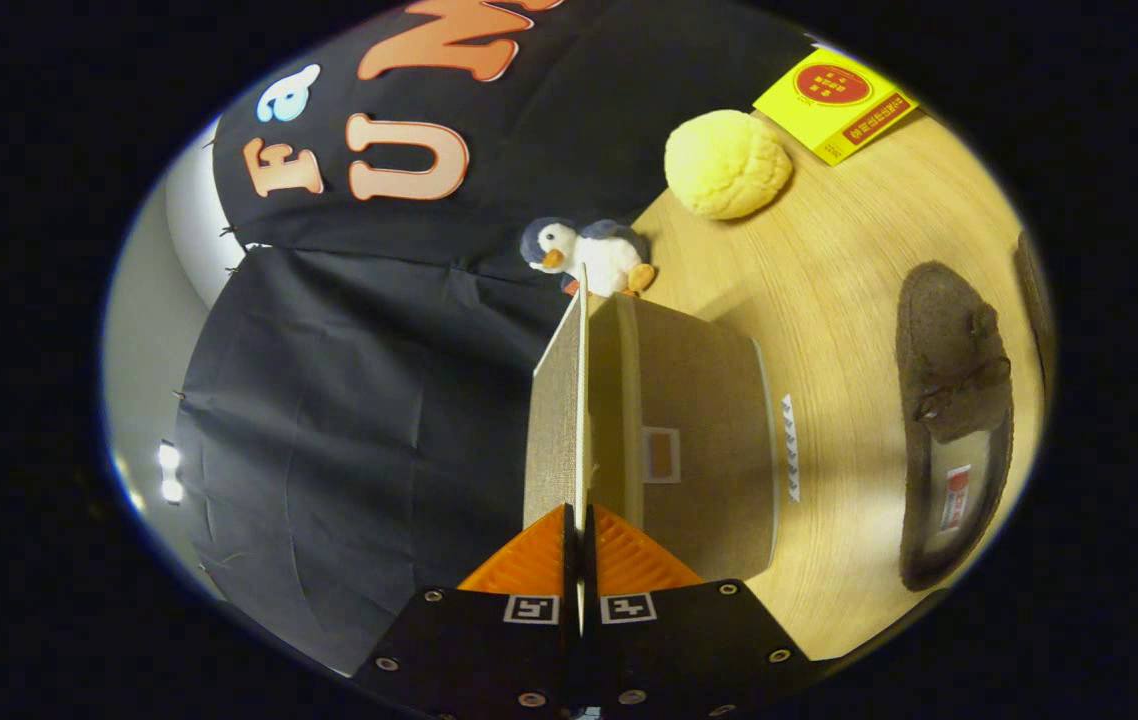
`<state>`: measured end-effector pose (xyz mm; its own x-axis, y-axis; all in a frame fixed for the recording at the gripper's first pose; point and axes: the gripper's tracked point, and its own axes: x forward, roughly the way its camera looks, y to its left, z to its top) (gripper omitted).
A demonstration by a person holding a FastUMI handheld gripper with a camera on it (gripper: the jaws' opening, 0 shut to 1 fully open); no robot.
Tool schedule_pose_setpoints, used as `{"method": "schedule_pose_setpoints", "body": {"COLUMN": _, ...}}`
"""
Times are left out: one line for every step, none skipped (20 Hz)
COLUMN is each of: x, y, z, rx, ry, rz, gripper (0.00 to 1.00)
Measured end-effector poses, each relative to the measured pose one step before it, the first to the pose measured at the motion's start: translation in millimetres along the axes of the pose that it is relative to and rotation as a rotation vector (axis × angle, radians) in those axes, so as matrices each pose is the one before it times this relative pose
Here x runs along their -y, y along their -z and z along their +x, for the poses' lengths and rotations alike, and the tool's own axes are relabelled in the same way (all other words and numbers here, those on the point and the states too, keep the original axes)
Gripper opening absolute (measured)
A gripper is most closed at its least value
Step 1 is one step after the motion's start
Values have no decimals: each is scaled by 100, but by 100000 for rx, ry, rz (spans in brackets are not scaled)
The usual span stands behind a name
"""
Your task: Open the storage box then place both shoes into the box .Put the left shoe in first, then the right shoe, with the right side of both shoes facing outward in a uniform manner.
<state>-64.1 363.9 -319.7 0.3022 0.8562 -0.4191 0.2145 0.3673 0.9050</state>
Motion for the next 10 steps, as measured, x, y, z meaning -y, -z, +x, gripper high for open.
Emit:
{"method": "schedule_pose_setpoints", "body": {"x": -1199, "y": -226, "z": -156, "rx": 1034, "ry": -1936, "rz": -1422, "gripper": 1}}
{"method": "schedule_pose_setpoints", "body": {"x": -1283, "y": -416, "z": -64, "rx": 1369, "ry": -1428, "rz": -1795, "gripper": 1}}
{"method": "schedule_pose_setpoints", "body": {"x": -1402, "y": -219, "z": 25, "rx": 700, "ry": -1241, "rz": -1759, "gripper": 1}}
{"method": "schedule_pose_setpoints", "body": {"x": -1409, "y": -195, "z": 254, "rx": 503, "ry": -1344, "rz": -1738, "gripper": 2}}
{"method": "schedule_pose_setpoints", "body": {"x": -1392, "y": 35, "z": 287, "rx": 192, "ry": -1549, "rz": -2040, "gripper": 2}}
{"method": "schedule_pose_setpoints", "body": {"x": -1202, "y": -4, "z": 438, "rx": 262, "ry": -1322, "rz": -1625, "gripper": 3}}
{"method": "schedule_pose_setpoints", "body": {"x": -1136, "y": 170, "z": 425, "rx": 318, "ry": -1763, "rz": -1047, "gripper": 3}}
{"method": "schedule_pose_setpoints", "body": {"x": -1216, "y": 156, "z": 496, "rx": -104, "ry": -1378, "rz": -959, "gripper": 4}}
{"method": "schedule_pose_setpoints", "body": {"x": -1695, "y": 242, "z": 900, "rx": -161, "ry": -1239, "rz": -1304, "gripper": 3}}
{"method": "schedule_pose_setpoints", "body": {"x": -1036, "y": -46, "z": 1126, "rx": -354, "ry": -995, "rz": -924, "gripper": 3}}
